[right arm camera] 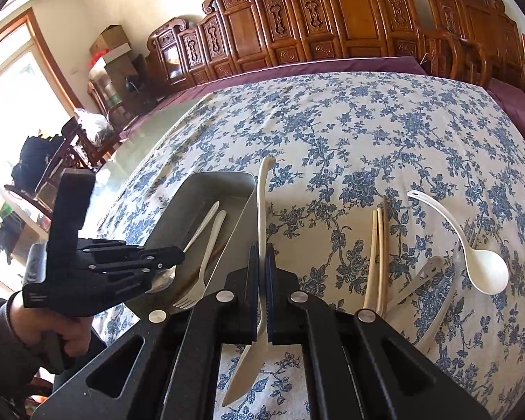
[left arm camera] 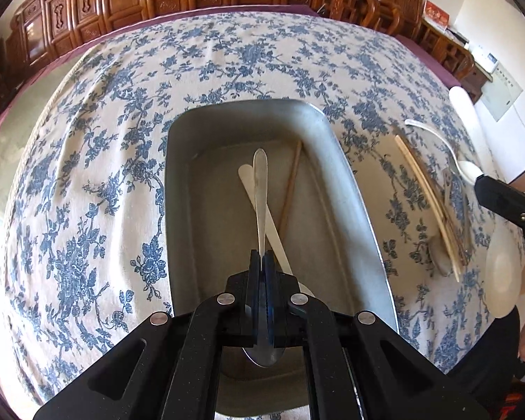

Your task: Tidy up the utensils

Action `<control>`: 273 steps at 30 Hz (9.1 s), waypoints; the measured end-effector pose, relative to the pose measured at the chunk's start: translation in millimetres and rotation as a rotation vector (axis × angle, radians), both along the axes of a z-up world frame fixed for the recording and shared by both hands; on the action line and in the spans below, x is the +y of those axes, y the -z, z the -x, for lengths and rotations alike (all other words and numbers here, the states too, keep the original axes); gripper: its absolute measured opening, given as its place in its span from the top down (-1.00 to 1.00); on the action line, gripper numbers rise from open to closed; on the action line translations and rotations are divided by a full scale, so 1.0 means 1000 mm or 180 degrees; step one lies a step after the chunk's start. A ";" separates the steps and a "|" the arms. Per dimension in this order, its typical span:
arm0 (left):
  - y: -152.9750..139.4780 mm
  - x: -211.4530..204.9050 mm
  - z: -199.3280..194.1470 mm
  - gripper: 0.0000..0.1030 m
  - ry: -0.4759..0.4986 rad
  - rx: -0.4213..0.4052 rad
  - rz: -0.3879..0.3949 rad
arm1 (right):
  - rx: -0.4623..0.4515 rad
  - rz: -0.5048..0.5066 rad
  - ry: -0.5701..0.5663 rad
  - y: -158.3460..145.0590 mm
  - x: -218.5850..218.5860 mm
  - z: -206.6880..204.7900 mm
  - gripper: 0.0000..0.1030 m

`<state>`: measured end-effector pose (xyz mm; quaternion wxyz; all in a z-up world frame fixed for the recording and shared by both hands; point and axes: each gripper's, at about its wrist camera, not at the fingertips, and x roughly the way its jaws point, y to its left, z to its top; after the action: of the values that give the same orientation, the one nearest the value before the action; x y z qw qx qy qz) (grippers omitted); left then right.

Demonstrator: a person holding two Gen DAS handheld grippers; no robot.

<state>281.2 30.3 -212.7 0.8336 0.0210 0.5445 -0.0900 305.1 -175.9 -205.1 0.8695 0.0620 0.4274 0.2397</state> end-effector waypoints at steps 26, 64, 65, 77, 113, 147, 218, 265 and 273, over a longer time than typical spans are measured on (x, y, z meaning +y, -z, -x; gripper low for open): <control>-0.054 0.034 0.030 0.96 -0.0125 -0.0353 0.0054 | -0.0054 0.0006 -0.0239 -0.013 0.049 -0.003 0.92; -0.108 0.080 0.059 0.96 -0.0319 -0.0660 0.0089 | 0.0238 0.0062 -0.0404 0.035 0.130 -0.048 0.85; -0.108 0.079 0.059 0.96 -0.0315 -0.0660 0.0089 | 0.0217 0.0059 -0.0403 0.032 0.127 -0.046 0.85; -0.104 0.041 0.060 0.47 -0.0151 -0.0654 0.0153 | -0.0179 0.0163 -0.0225 -0.010 0.046 -0.003 0.85; -0.060 -0.090 0.056 -0.30 0.0367 -0.0368 0.0161 | 0.0272 0.0439 0.0224 0.069 -0.067 0.022 0.73; -0.002 -0.150 0.022 -0.27 0.0381 -0.0195 0.0344 | 0.0174 0.0223 0.0467 0.041 -0.136 0.038 0.88; -0.076 -0.031 0.038 0.92 0.0018 -0.0556 0.0415 | -0.0228 0.0096 0.0414 -0.008 -0.082 0.062 0.88; -0.055 0.020 0.036 0.74 -0.0233 -0.0477 0.0075 | -0.0222 0.0126 0.0006 -0.014 -0.007 0.056 0.88; -0.082 0.037 0.052 0.62 -0.0299 -0.0670 0.0057 | -0.0211 0.0112 -0.0148 -0.015 0.022 0.057 0.88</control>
<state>229.1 67.2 -130.5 0.8897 -0.0027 0.4535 -0.0530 248.4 -153.5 -189.9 0.8783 0.0288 0.4038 0.2542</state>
